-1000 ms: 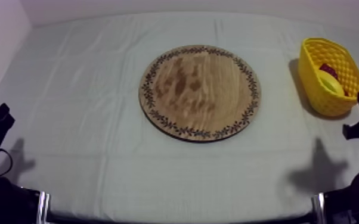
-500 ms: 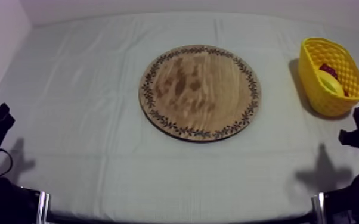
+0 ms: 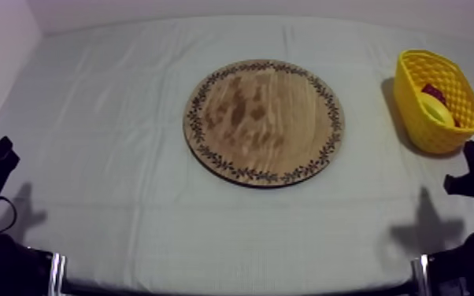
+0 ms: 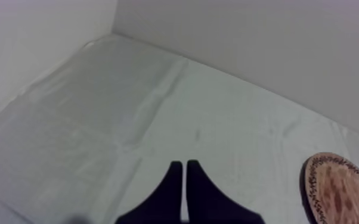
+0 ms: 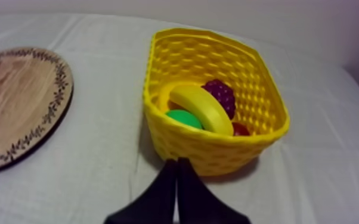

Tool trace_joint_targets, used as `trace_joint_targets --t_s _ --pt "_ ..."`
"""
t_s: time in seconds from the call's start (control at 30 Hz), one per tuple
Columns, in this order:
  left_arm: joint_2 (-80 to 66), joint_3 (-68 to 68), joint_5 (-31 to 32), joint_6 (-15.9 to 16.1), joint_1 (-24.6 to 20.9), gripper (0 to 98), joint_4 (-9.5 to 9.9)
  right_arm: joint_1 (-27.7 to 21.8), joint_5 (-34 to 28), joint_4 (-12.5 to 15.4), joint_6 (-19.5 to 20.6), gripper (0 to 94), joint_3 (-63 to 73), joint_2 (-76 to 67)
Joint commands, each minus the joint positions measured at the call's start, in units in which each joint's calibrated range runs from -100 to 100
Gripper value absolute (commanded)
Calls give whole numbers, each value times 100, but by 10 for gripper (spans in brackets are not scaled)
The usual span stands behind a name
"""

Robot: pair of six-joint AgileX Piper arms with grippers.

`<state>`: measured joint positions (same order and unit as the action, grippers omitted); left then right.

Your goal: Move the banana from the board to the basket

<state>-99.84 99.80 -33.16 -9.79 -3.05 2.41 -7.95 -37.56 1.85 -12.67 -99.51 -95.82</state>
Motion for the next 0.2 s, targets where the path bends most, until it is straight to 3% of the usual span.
trace_joint_targets --t_s 0.0,0.17 --pt "2 -2 1 -1 -2 1 1 6 -3 -4 -51 6 -4 -2" --pt "2 -2 1 -1 -2 1 1 19 -2 -6 -32 6 -5 -2"
